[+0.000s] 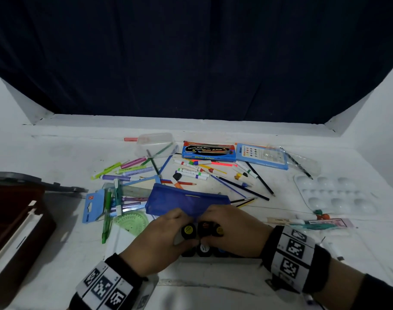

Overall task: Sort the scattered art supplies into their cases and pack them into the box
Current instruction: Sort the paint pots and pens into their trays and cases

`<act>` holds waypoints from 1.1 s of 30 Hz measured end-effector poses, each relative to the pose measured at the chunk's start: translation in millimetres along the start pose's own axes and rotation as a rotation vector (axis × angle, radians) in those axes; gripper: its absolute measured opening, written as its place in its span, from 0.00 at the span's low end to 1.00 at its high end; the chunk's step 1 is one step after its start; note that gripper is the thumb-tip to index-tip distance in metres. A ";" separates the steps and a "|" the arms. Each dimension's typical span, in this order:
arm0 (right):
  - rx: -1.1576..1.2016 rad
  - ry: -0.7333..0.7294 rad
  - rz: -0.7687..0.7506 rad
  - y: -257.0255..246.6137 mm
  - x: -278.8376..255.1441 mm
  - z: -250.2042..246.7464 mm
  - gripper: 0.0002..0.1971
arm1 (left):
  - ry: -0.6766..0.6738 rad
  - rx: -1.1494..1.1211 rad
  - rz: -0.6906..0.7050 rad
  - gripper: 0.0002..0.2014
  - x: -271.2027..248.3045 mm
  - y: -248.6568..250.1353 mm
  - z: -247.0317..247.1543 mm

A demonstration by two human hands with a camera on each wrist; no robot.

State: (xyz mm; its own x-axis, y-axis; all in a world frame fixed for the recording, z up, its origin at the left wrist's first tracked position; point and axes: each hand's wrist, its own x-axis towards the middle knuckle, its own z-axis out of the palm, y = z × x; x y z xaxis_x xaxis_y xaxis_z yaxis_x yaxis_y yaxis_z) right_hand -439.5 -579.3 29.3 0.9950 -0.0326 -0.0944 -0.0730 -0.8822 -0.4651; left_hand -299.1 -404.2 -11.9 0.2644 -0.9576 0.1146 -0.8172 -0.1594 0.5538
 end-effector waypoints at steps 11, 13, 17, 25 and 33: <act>-0.012 0.030 0.048 -2.5 -6.8 -2.4 0.15 | -0.107 0.075 -0.027 0.34 -6.3 8.2 -0.3; -0.038 0.026 0.082 3.2 -17.4 -6.2 0.20 | -0.113 0.079 -0.031 0.37 -8.4 8.0 -0.9; -0.197 -0.062 0.207 22.1 -53.4 -18.0 0.31 | -0.102 0.132 -0.022 0.34 -7.6 10.2 1.0; -0.302 -0.133 0.373 54.9 -101.4 -18.6 0.45 | -0.191 0.158 -0.141 0.35 5.7 16.4 0.7; -0.287 -0.092 0.353 55.5 -96.7 -19.8 0.36 | -0.158 0.172 -0.163 0.33 3.7 18.5 -3.5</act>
State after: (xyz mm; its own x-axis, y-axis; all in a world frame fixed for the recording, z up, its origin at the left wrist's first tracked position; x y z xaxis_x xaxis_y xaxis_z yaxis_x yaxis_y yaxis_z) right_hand -538.3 -634.4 30.0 0.9018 -0.3237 -0.2864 -0.3711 -0.9196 -0.1292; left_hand -311.5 -409.8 1.7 0.3272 -0.9394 -0.1019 -0.8488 -0.3396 0.4052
